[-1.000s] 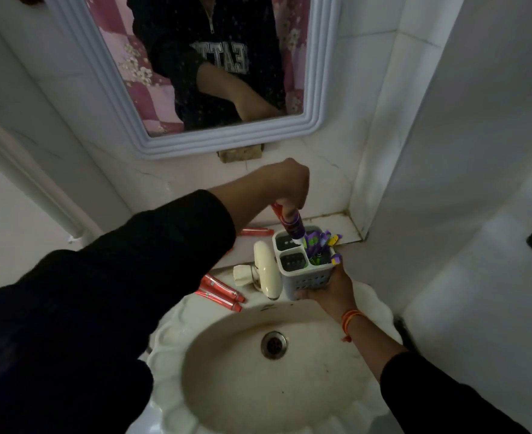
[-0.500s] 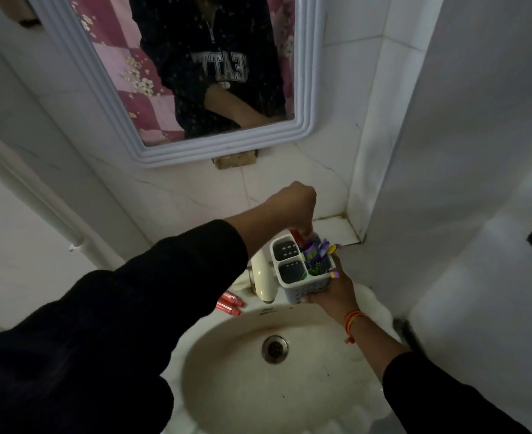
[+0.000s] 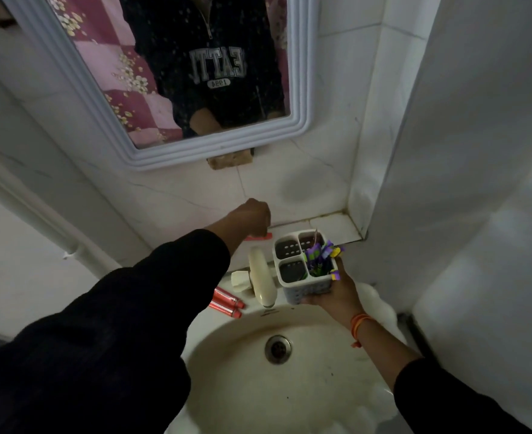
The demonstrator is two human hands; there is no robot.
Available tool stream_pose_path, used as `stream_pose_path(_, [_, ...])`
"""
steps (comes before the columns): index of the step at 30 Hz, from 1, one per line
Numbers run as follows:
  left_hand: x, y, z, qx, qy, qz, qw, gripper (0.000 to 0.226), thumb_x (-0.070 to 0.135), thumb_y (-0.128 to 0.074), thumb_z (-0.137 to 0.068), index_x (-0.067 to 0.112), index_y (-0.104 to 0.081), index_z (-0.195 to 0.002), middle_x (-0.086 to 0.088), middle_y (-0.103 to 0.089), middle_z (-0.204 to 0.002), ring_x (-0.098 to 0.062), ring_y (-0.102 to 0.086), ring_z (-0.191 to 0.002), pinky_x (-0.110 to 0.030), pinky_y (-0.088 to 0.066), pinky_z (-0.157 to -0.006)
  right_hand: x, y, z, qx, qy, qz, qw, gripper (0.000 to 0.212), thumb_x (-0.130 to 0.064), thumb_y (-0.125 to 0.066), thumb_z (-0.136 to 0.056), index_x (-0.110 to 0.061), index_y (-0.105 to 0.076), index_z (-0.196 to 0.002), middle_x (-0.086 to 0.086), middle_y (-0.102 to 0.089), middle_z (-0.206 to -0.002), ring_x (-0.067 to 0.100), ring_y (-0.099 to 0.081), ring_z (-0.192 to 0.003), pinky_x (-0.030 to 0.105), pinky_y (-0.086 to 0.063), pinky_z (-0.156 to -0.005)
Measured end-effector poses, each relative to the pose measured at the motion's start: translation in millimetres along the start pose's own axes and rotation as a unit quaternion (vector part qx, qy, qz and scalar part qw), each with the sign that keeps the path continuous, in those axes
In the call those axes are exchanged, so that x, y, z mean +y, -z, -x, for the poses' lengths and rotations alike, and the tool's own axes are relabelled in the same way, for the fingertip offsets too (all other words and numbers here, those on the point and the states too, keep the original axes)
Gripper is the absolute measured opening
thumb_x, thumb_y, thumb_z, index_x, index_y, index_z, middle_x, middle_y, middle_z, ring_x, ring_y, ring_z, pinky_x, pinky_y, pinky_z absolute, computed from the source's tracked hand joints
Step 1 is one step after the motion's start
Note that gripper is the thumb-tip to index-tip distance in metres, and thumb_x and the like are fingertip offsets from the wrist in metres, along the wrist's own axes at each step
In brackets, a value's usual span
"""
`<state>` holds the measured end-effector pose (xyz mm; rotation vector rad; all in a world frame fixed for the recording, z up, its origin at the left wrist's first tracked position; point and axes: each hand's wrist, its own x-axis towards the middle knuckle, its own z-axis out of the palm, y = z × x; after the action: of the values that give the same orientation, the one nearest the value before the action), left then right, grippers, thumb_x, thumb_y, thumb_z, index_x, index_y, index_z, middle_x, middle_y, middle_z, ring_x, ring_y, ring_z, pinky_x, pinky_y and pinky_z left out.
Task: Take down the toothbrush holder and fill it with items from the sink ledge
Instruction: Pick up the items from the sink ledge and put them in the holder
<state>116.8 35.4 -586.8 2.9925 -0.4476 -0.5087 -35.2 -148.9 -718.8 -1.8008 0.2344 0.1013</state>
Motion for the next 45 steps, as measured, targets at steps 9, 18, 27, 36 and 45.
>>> stream_pose_path(9, [-38,-55,-21,-0.004,0.000,-0.111,0.994,0.034,0.010,-0.059,-0.096,0.007,-0.063,-0.130,-0.019,-0.060,-0.132,-0.038,-0.064,-0.122,-0.042,-0.053,-0.098,-2,-1,-6,-0.014,0.021,-0.052,0.998,0.093,0.021,-0.085,-0.053,-0.015,-0.047,-0.131,-0.001,-0.065,-0.115,-0.013,-0.066,-0.090,0.011,-0.055,-0.063])
stream_pose_path(18, [-40,-59,-30,0.053,-0.085,-0.159,0.982,0.034,0.026,-0.058,-0.095,0.018,-0.066,-0.127,-0.011,-0.064,-0.124,-0.032,-0.059,-0.123,-0.038,-0.051,-0.082,-1,-3,-10,-0.020,0.022,-0.074,0.997,0.093,0.029,-0.077,-0.058,-0.027,-0.049,-0.127,-0.002,-0.066,-0.115,-0.002,-0.071,-0.090,0.023,-0.059,-0.057])
stream_pose_path(27, [13,36,6,0.019,-0.114,0.055,0.992,0.033,0.042,-0.073,-0.092,0.022,-0.076,-0.118,-0.001,-0.078,-0.101,-0.017,-0.076,-0.081,-0.027,-0.057,-0.076,-12,2,-1,-0.023,0.014,-0.063,0.998,0.087,0.020,-0.081,-0.061,-0.018,-0.045,-0.131,0.003,-0.062,-0.115,-0.009,-0.067,-0.085,0.009,-0.053,-0.061])
stream_pose_path(36, [70,68,41,-0.003,-0.102,-0.013,0.995,0.018,0.018,-0.079,-0.087,0.015,-0.081,-0.105,0.002,-0.081,-0.077,-0.003,-0.071,-0.060,-0.016,-0.053,-0.062,-18,3,4,-0.025,0.004,-0.097,0.995,0.076,0.021,-0.075,-0.070,-0.019,-0.047,-0.129,0.011,-0.061,-0.121,-0.011,-0.067,-0.078,0.010,-0.053,-0.059])
stream_pose_path(45, [78,16,46,0.027,-0.066,0.002,0.997,0.030,0.030,-0.069,-0.092,0.009,-0.080,-0.110,-0.010,-0.078,-0.103,-0.027,-0.075,-0.098,-0.040,-0.063,-0.089,-11,3,4,-0.013,0.044,-0.013,0.999,0.105,0.011,-0.090,-0.052,-0.010,-0.041,-0.142,0.007,-0.062,-0.129,0.022,-0.057,-0.119,0.029,-0.049,-0.095])
